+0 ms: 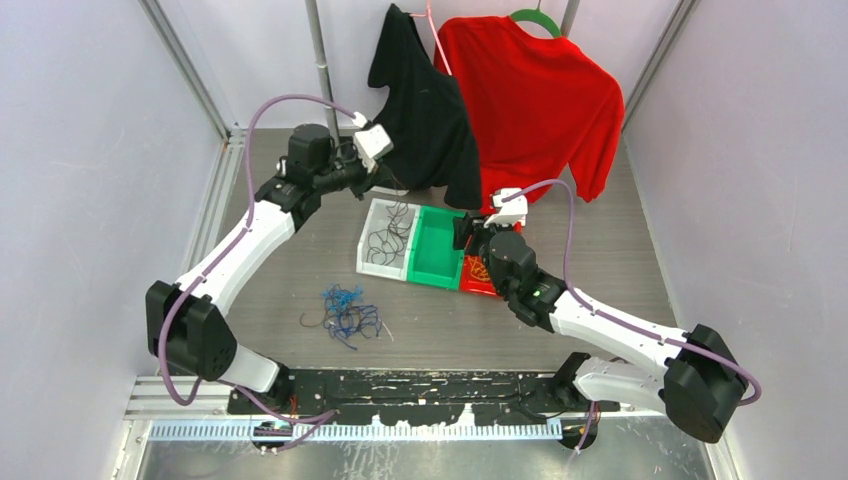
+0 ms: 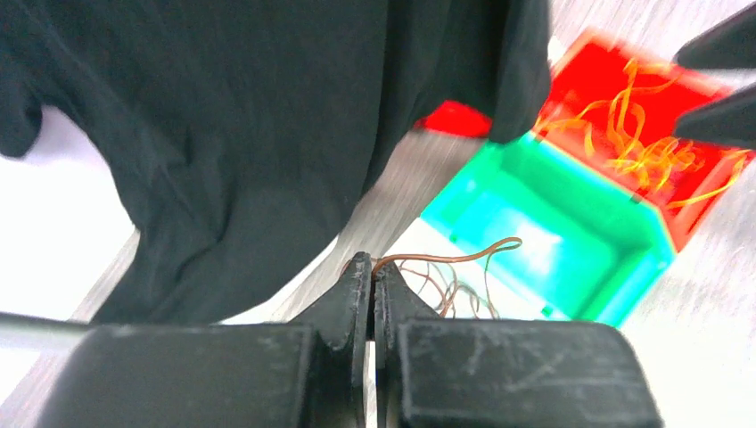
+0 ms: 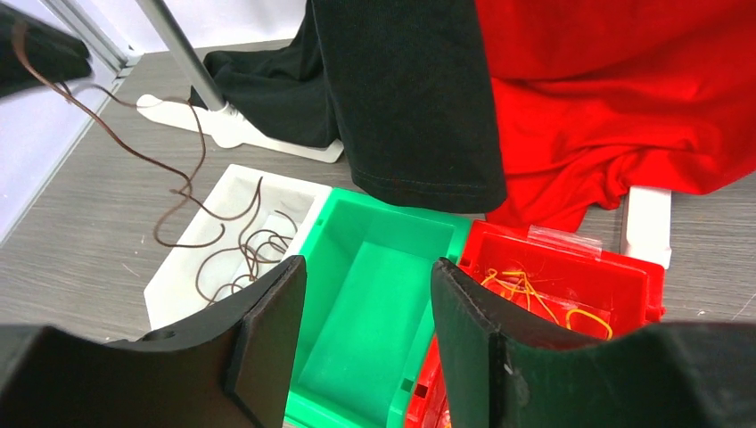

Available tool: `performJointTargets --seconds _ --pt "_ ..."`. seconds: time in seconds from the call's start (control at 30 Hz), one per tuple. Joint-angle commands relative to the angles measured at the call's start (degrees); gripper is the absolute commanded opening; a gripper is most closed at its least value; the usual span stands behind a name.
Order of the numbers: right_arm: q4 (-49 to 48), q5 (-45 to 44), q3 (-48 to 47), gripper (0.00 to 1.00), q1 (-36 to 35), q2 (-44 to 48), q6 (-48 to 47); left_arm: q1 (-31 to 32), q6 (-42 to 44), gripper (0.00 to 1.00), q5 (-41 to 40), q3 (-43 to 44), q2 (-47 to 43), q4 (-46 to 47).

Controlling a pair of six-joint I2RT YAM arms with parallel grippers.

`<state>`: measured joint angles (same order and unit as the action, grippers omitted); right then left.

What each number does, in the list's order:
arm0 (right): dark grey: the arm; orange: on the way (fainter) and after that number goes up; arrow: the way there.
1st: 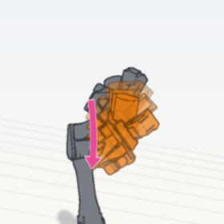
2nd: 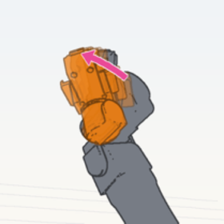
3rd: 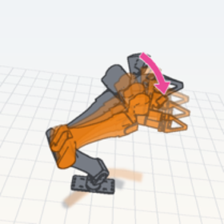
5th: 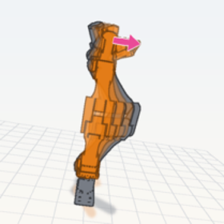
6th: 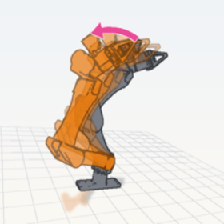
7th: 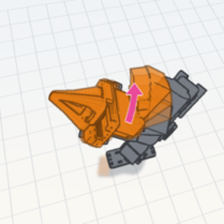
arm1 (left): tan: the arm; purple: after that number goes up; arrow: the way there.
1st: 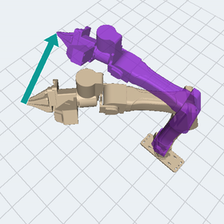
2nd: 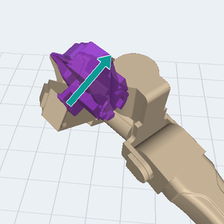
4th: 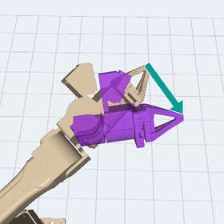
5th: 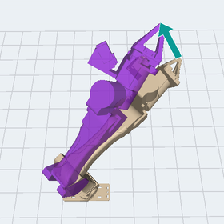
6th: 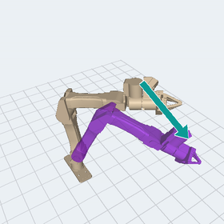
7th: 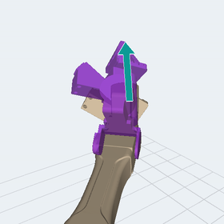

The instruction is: Untangle the cables

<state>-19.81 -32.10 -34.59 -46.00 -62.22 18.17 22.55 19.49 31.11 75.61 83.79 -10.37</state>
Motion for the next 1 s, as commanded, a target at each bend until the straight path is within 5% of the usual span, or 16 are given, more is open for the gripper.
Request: performJointTargets --seconds 0.0,0.17,0.67,0.9,0.97 --pt "-2.23 0.03 -0.03 0.58 0.29 1.31 1.08 0.04 12.49 0.0 -9.86 -2.34 0.45 -0.88" --pt "-2.93 0.37 0.05 0.58 0.45 0.29 1.89 1.93 24.36 0.0 -14.61 -3.85 3.72 -3.8" --pt "-3.21 -0.07 0.81 0.57 1.45 0.91 3.39 6.96 33.16 0.0 -13.32 -10.44 8.97 -4.28" --pt "-3.15 -0.36 1.57 0.56 1.6 1.65 3.8 7.07 27.55 0.0 -15.28 -0.79 14.25 -14.06" --pt "-2.92 -0.26 1.54 0.56 1.6 1.86 3.8 7.07 26.87 0.11 -12.6 2.19 14.43 -20.07"
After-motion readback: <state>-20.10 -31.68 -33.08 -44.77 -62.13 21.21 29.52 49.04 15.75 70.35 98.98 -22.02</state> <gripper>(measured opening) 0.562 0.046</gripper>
